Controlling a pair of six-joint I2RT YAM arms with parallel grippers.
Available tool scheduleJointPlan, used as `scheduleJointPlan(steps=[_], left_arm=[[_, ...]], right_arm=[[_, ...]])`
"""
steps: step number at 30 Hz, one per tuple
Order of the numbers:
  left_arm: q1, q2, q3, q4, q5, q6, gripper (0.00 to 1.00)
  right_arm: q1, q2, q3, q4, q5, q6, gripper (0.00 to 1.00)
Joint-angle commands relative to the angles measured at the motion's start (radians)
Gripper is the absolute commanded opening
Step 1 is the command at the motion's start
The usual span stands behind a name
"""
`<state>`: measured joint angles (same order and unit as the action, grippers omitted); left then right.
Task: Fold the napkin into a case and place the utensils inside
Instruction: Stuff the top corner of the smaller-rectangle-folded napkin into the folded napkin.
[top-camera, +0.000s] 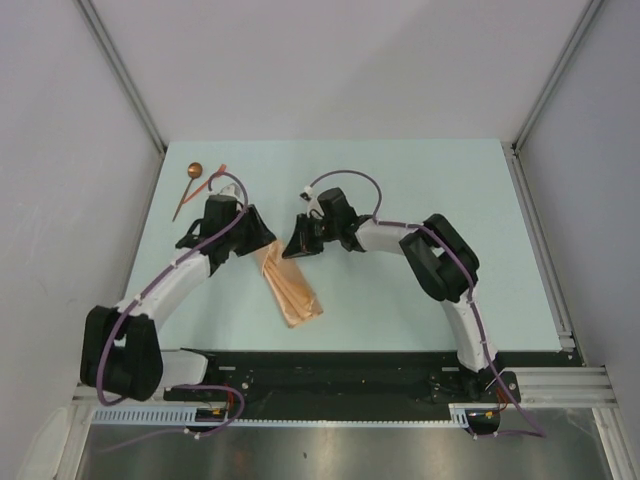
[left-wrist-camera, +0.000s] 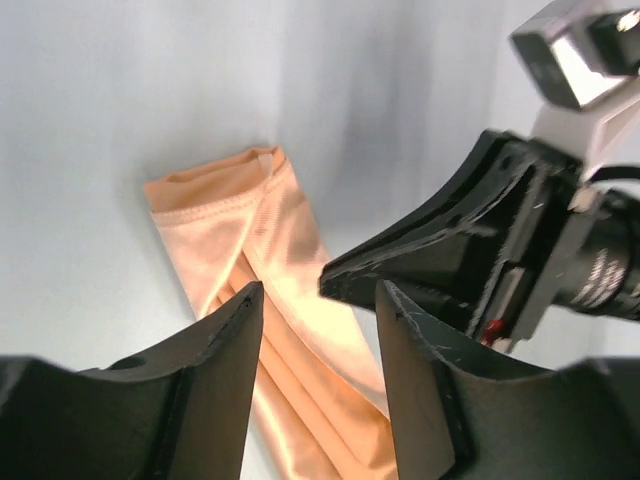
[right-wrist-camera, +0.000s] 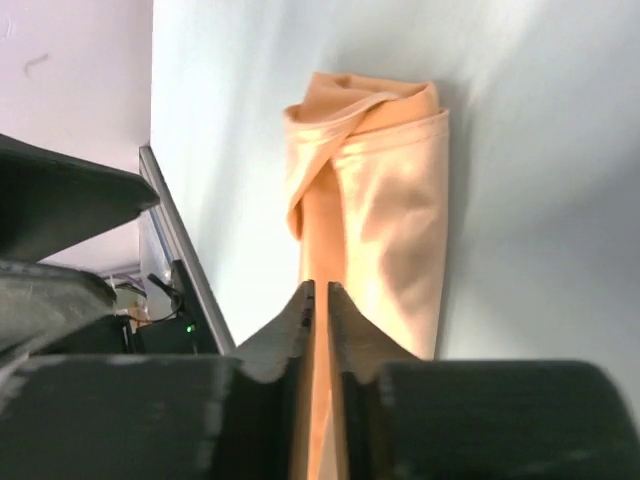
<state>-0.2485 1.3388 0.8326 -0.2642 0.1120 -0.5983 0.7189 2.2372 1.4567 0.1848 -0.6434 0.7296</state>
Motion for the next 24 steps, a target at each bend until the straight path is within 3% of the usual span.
scheduleJointPlan(steps=[1,6,14,24], left_arm=[[-0.008,-0.107,-0.07,-0.079,0.035,0.009,0.51],[-0.028,-0.156,-0.194,-0.112,0.046,-0.066,0.39],[-0.138,-0.149,-0.314,-0.043,0.074,-0.141,0.25],[-0.193,-0.064,-0.325,-0.017,0.012,-0.158,0.2]], right_arm=[[-0.018,-0.168,-0.009,-0.163,0.017,-0.131,0.2],[-0.021,-0.218,-0.064,-0.356,0.076,-0.271,0.25],[0.01,-0.281,-0.215,-0.429,0.231,-0.344,0.27],[0.112,-0.284,-0.205,-0.458,0.318,-0.343,0.26]])
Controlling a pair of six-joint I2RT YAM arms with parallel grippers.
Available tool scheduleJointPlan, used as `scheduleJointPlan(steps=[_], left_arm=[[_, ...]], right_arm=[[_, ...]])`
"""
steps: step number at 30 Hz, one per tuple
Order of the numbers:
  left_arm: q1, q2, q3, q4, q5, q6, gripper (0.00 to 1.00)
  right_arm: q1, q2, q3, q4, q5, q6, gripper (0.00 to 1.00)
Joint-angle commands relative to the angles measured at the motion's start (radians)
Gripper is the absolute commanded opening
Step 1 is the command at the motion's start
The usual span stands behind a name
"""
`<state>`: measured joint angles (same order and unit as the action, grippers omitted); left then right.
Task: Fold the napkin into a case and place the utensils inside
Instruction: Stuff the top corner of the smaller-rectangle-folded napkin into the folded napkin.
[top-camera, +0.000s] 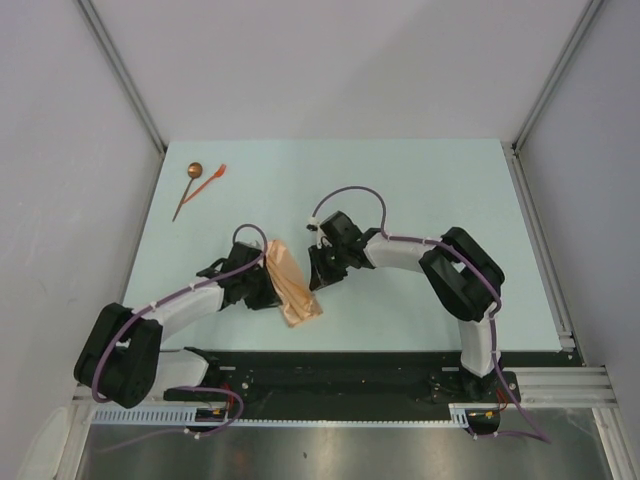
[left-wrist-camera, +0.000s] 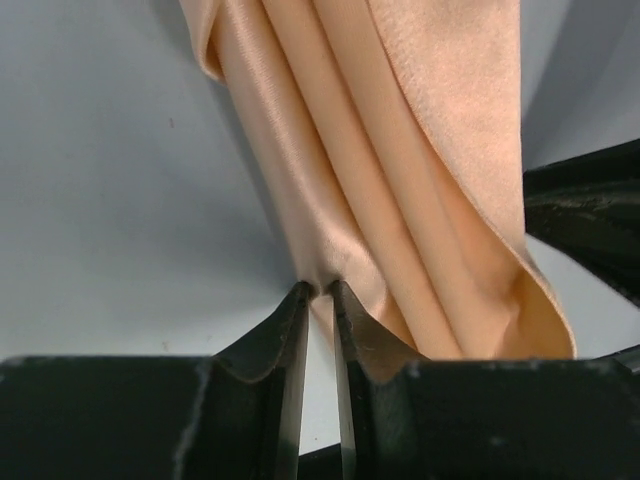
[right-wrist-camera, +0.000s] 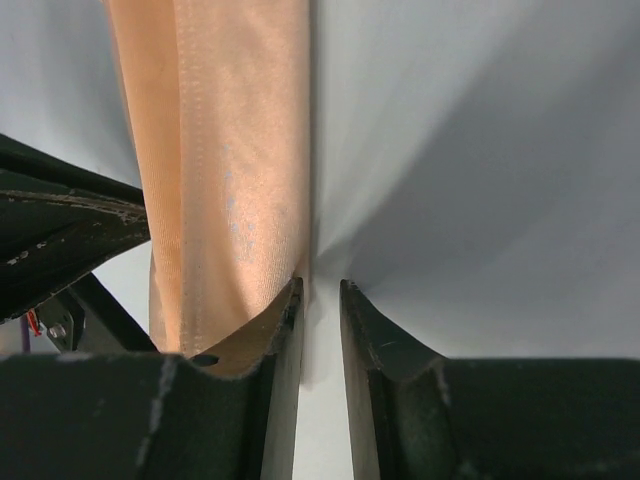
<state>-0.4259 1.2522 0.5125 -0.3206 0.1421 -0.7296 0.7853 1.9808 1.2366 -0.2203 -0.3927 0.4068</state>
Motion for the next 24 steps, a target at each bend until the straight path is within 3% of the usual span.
scheduleJointPlan(steps=[1,14,20,24], left_arm=[[-0.02,0.024,-0.006,0.041,-0.021,-0.024,0.2],[-0.033,-0.054,-0.005,0.016,-0.03,-0.011,0.23],[-0.033,-0.17,0.067,-0.136,-0.071,0.024,0.35],[-0.031,-0.206,0.109,-0.134,-0.027,0.036,0.45]], right_arm=[[0.052,-0.037,0.015,-0.053,0.074,-0.019,0.26],[0.12,-0.04,0.061,-0.119,0.141,-0.019,0.26],[0.118,-0.051,0.064,-0.154,0.192,-0.042,0.26],[0.114,-0.06,0.06,-0.169,0.202,-0.048,0.26]])
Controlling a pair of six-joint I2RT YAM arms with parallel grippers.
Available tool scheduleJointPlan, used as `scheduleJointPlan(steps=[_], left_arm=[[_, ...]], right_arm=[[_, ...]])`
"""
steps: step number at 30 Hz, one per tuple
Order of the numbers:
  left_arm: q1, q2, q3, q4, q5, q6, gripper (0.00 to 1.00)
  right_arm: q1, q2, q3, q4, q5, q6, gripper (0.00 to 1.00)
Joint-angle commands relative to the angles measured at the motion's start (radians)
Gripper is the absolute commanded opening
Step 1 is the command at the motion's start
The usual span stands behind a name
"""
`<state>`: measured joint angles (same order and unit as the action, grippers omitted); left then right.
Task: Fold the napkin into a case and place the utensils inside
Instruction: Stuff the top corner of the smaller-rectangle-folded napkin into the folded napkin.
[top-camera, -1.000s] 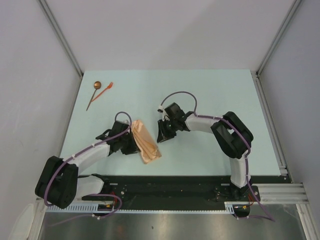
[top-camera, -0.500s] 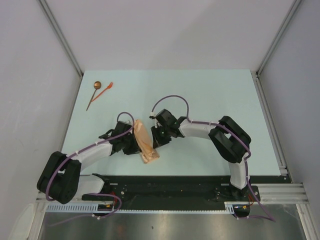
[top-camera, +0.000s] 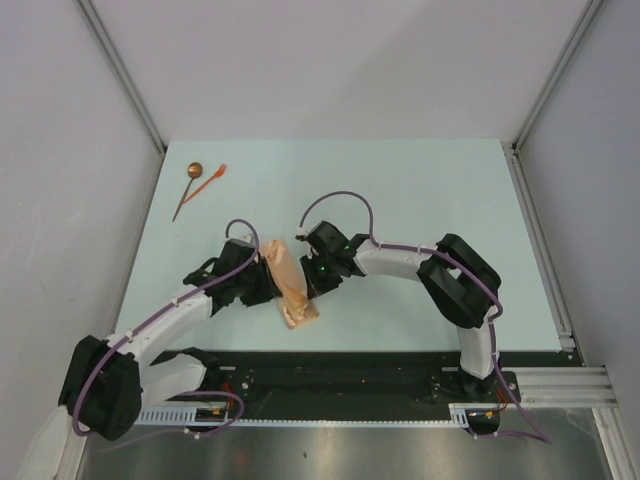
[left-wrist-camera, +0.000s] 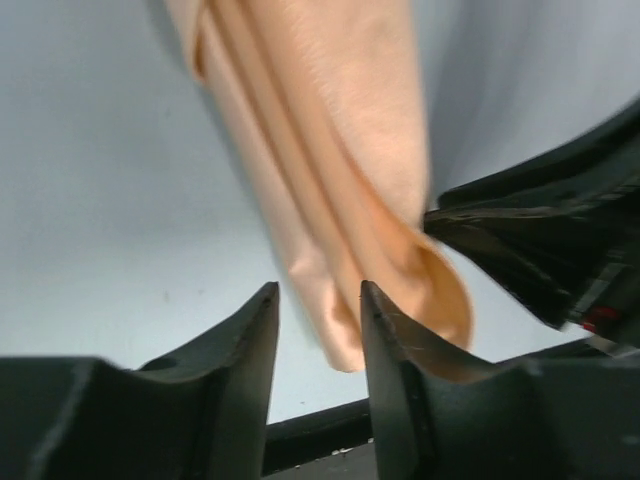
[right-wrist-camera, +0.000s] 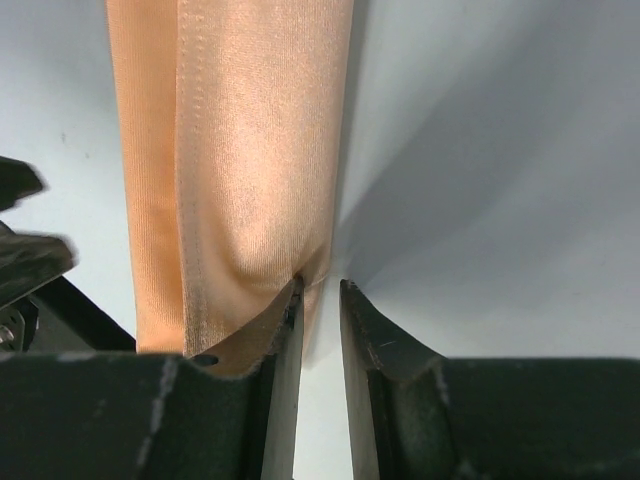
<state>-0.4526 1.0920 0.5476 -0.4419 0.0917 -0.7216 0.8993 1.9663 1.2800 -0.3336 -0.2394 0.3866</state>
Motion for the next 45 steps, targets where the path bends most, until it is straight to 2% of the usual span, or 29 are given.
scheduleJointPlan(steps=[1,6,13,24,36,45], left_arm=[[-0.003,-0.044,0.077,0.012,0.051,0.03,0.46],[0.002,0.042,0.077,0.14,0.127,0.008,0.37],[0.009,0.129,0.006,0.232,0.118,0.007,0.29],[0.015,0.105,-0.057,0.186,0.033,0.024,0.25],[0.015,0.075,-0.09,0.164,0.002,0.021,0.22],[0.015,0.013,-0.112,0.157,-0.013,0.007,0.21]], right_arm=[[-0.002,-0.053,0.015,-0.058,0.052,-0.031,0.26],[-0.025,-0.101,0.002,-0.07,0.061,-0.031,0.26],[-0.04,-0.139,0.007,-0.073,0.019,-0.028,0.27],[-0.033,-0.098,-0.005,0.033,-0.181,0.018,0.27],[0.019,0.012,0.025,0.114,-0.255,0.063,0.27],[0.041,0.009,0.03,0.12,-0.259,0.075,0.27]])
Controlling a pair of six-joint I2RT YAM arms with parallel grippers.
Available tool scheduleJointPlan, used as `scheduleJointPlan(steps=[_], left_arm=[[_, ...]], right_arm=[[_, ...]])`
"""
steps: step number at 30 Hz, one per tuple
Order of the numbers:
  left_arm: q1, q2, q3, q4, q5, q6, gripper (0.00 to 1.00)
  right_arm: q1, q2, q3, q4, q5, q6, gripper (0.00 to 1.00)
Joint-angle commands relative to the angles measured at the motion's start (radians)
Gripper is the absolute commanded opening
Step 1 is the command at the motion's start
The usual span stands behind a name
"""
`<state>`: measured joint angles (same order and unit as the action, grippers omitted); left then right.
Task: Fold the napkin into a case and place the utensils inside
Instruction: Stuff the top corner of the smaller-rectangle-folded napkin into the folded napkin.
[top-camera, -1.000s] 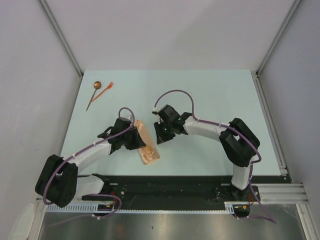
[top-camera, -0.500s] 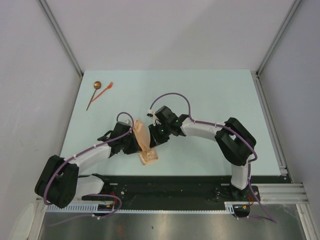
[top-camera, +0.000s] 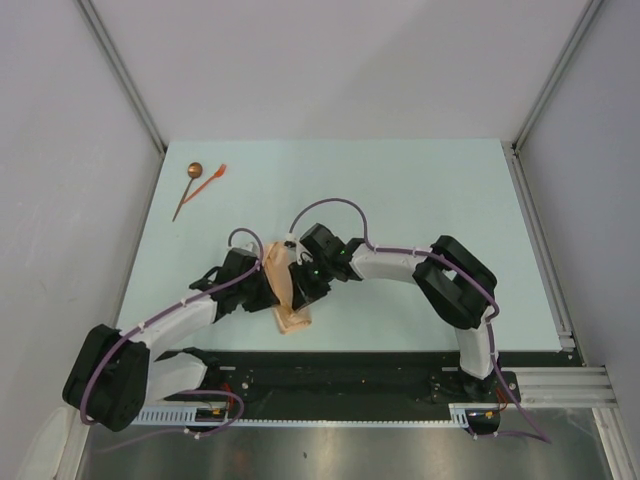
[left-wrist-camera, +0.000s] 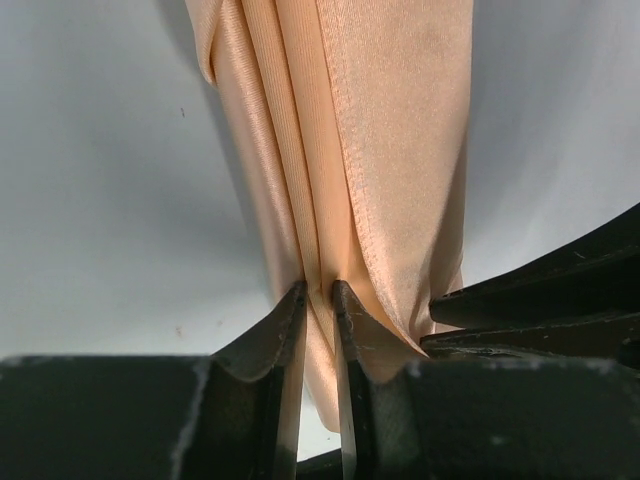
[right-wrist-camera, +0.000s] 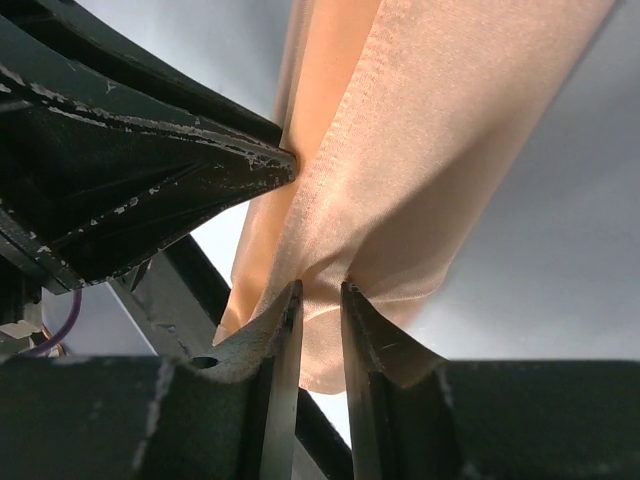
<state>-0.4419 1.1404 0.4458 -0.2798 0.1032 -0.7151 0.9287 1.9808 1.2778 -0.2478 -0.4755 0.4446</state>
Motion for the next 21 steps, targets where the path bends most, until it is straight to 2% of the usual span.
scheduleJointPlan(steps=[1,11,12,15,17,20,21], left_arm=[[0.005,-0.034,-0.01,-0.006,-0.023,-0.001,0.2],[0.005,-0.036,-0.041,0.027,-0.011,-0.018,0.18],[0.005,-0.044,-0.035,0.004,-0.016,-0.021,0.2],[0.005,-0.129,-0.018,-0.06,-0.034,-0.015,0.41],[0.005,-0.213,-0.006,-0.087,-0.025,-0.006,0.44],[0.003,-0.272,-0.008,-0.059,0.045,0.012,0.41],[0.005,-0.274,-0.015,-0.038,0.117,0.011,0.35]], right_arm=[[0.013,-0.007,0.028,0.045,-0.028,0.023,0.27],[0.033,0.07,0.043,0.104,-0.046,0.057,0.26],[0.032,0.076,0.043,0.111,-0.041,0.055,0.26],[0.027,0.107,0.048,0.119,-0.032,0.057,0.26],[0.018,0.122,0.038,0.13,-0.051,0.066,0.26],[0.004,0.127,0.025,0.157,-0.078,0.085,0.26],[0.001,0.125,0.015,0.174,-0.084,0.089,0.26]])
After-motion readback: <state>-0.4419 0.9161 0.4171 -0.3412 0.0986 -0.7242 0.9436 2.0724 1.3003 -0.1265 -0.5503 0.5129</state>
